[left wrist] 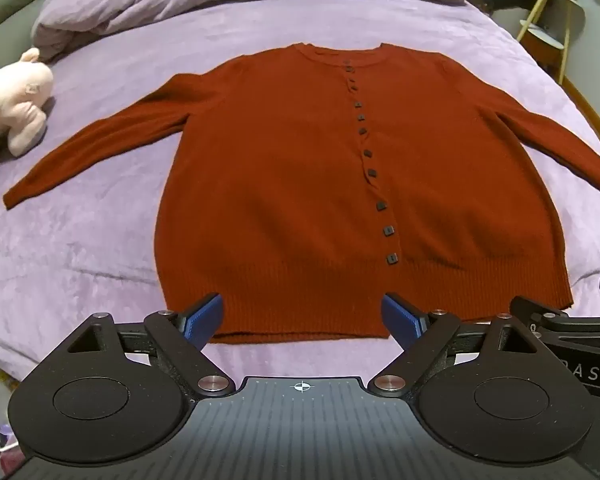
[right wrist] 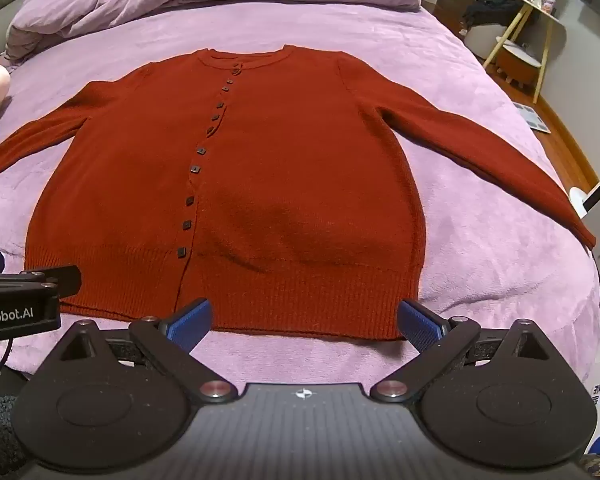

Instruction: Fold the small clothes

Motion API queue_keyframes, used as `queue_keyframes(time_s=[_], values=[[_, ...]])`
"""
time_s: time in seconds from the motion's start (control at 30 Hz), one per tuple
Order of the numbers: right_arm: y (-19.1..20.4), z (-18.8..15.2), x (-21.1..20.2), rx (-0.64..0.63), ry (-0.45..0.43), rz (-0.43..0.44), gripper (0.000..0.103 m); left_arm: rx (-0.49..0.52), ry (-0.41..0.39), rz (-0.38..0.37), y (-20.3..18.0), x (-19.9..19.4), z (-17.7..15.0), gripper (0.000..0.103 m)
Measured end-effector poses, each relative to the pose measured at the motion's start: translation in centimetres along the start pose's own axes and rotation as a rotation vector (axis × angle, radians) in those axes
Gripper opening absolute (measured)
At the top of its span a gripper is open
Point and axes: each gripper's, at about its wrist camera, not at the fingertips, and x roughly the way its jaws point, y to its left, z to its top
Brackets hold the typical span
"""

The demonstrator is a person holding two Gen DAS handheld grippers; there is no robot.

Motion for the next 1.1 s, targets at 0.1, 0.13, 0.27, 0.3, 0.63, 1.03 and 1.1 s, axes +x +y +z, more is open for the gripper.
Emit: queue_keyframes(time_s=[0.1, 0.13, 0.27, 0.3, 0.63, 1.03, 1.1], values=[[-0.01, 0.00, 0.06, -0.004, 0.002, -0.003, 0.099, 0.003, -0.002, 0.008, -0.01, -0.04, -0.03, 0.090], [-0.03, 0.01, 0.10, -0.004, 0.002, -0.004, 0.099, 0.001, 0.000, 0.004, 0.00, -0.04, -0.02, 0.090], [-0.30, 0.17, 0.12, -0.002, 0.002, -0.004, 0.099, 0.001, -0.001, 0.005, 0.00, -0.16, -0.17, 0.090], [0.06, 0.03, 0.07, 0.000, 0.002, -0.005, 0.099, 0.000, 0.000, 0.002, -0.06, 0.29, -0.31, 0.090], [-0.03, -0.05, 0.03, 0.002, 0.003, -0.003, 0.099, -0.009, 0.014, 0.002, 0.14, 0.25, -0.35, 0.090], [-0.14, -0.10, 0.22, 0.011, 0.011, 0.000, 0.099, -0.011, 0.024, 0.006, 0.15, 0.41, -0.46, 0.090], [-0.17, -0.13, 0.22, 0.011, 0.010, 0.000, 0.099, -0.012, 0.027, 0.006, 0.11, 0.43, -0.43, 0.090]])
